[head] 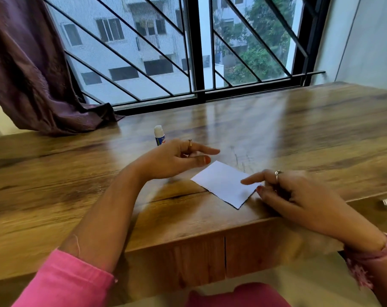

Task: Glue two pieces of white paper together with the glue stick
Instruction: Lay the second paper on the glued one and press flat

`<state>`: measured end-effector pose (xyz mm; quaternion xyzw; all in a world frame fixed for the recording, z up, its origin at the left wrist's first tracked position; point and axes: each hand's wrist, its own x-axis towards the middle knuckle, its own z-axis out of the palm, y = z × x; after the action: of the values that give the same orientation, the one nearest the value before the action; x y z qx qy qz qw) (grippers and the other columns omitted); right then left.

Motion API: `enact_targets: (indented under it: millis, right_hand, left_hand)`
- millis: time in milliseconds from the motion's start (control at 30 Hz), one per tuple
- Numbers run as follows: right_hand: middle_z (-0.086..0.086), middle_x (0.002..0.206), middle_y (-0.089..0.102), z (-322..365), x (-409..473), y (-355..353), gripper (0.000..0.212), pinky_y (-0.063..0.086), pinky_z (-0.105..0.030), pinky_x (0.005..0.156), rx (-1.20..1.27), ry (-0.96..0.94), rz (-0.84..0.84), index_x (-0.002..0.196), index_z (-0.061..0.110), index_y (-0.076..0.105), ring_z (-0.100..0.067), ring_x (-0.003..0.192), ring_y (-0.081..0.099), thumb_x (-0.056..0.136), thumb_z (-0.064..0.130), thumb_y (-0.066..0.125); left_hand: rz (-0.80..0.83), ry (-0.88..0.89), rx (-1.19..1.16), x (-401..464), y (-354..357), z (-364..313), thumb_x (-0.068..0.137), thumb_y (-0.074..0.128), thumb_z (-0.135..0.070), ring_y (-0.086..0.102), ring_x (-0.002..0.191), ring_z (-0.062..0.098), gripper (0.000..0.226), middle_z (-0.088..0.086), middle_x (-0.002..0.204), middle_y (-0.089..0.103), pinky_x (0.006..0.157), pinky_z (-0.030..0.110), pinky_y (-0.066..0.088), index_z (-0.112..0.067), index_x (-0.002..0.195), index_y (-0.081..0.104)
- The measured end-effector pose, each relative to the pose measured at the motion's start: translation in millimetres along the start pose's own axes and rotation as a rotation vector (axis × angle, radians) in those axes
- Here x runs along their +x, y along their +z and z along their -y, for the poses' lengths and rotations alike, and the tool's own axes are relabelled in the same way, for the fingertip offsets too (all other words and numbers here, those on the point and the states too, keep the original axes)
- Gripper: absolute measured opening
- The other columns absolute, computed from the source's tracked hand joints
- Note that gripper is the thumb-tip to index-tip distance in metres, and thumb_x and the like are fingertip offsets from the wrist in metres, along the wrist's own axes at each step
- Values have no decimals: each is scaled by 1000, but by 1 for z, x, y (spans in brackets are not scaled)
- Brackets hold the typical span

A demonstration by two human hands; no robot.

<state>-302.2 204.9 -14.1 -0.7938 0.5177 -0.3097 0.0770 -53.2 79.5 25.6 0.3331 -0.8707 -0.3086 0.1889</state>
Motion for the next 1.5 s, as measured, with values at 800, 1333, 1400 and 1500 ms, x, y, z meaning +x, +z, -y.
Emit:
enact_targets:
  millis: [800, 1333, 1400, 1500]
  right_hand:
    - [12, 76, 41, 21, -14, 0, 56, 33, -32, 77, -317, -19, 184, 124, 52, 54, -6, 80, 42, 82, 50, 16]
    - [22, 77, 37, -5, -6, -13, 59, 17, -31, 71, -259, 120, 87, 123, 54, 51, 2, 82, 36, 79, 58, 13]
    - [24, 78, 36, 0, -6, -11, 53, 15, -29, 72, -280, 120, 81, 123, 52, 52, 2, 83, 35, 82, 52, 18]
    - [26, 79, 36, 8, -8, -9, 50, 15, -30, 75, -301, 104, 74, 121, 50, 55, 3, 88, 36, 83, 48, 22]
  left_hand:
    - [-36, 209, 451, -70, 61, -43, 81, 40, -78, 61, 76, -1, 58, -13, 84, 68, 64, 25, 49, -44, 124, 58]
    - [-91, 122, 412, -68, 62, -45, 84, 39, -72, 45, 48, 13, 50, -1, 47, 38, 48, 31, 37, -41, 115, 64]
    - [-131, 108, 396, -69, 62, -44, 85, 38, -71, 45, 46, 9, 50, -5, 44, 36, 45, 22, 32, -39, 111, 66]
    - [-221, 70, 388, -71, 62, -41, 85, 28, -73, 52, 51, 2, 56, -14, 48, 49, 46, 15, 30, -39, 107, 66]
